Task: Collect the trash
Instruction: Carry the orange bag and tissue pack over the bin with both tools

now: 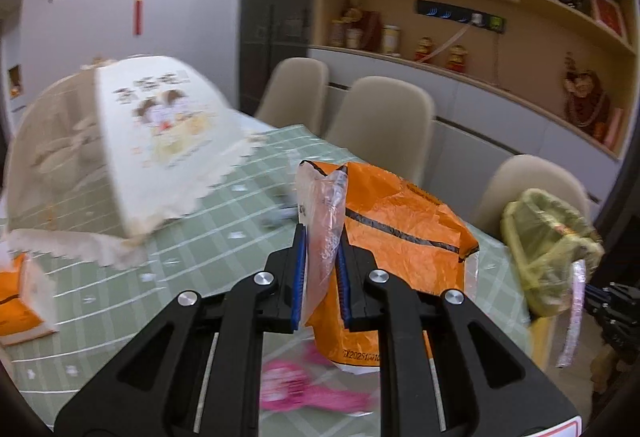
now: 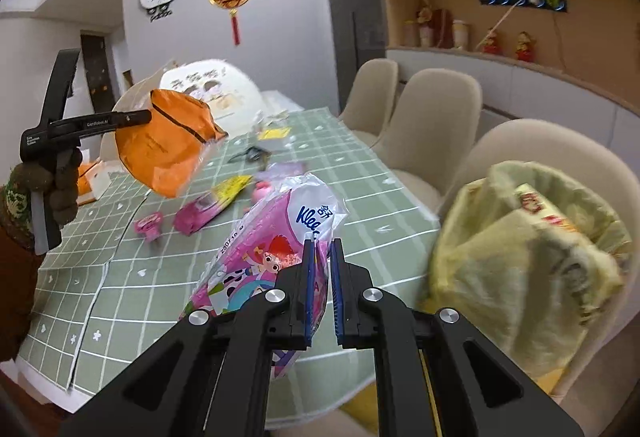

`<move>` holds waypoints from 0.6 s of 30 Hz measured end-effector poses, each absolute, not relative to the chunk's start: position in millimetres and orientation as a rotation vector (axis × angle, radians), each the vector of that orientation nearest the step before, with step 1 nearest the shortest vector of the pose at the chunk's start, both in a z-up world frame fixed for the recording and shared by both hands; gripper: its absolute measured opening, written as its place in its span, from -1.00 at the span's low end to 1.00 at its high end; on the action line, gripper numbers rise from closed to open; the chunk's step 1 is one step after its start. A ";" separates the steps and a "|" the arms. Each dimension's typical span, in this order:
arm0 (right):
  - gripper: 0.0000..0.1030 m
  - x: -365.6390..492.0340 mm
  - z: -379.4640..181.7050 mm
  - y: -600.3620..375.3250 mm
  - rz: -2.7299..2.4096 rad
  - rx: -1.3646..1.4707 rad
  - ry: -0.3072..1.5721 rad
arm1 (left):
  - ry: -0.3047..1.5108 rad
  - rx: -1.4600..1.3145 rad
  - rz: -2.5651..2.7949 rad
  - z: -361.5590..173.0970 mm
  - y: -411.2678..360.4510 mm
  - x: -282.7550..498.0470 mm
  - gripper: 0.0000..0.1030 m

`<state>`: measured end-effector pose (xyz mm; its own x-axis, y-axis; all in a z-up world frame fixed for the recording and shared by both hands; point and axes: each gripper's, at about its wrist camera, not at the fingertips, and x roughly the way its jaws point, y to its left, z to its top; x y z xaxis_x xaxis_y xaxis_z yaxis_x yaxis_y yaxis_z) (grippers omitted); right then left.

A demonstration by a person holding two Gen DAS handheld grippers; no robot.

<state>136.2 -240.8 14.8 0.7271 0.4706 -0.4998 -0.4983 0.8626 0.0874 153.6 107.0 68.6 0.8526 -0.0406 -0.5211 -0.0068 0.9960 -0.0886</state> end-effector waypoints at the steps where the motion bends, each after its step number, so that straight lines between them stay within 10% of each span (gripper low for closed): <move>1: -0.82 135.6 16.4 -246.8 0.521 -0.054 0.531 | 0.550 -0.092 -0.049 71.5 95.2 158.4 -0.74; 18: -0.82 154.5 15.4 -381.7 0.247 -0.018 0.532 | 0.456 -0.009 -0.362 97.2 -106.0 245.7 -0.74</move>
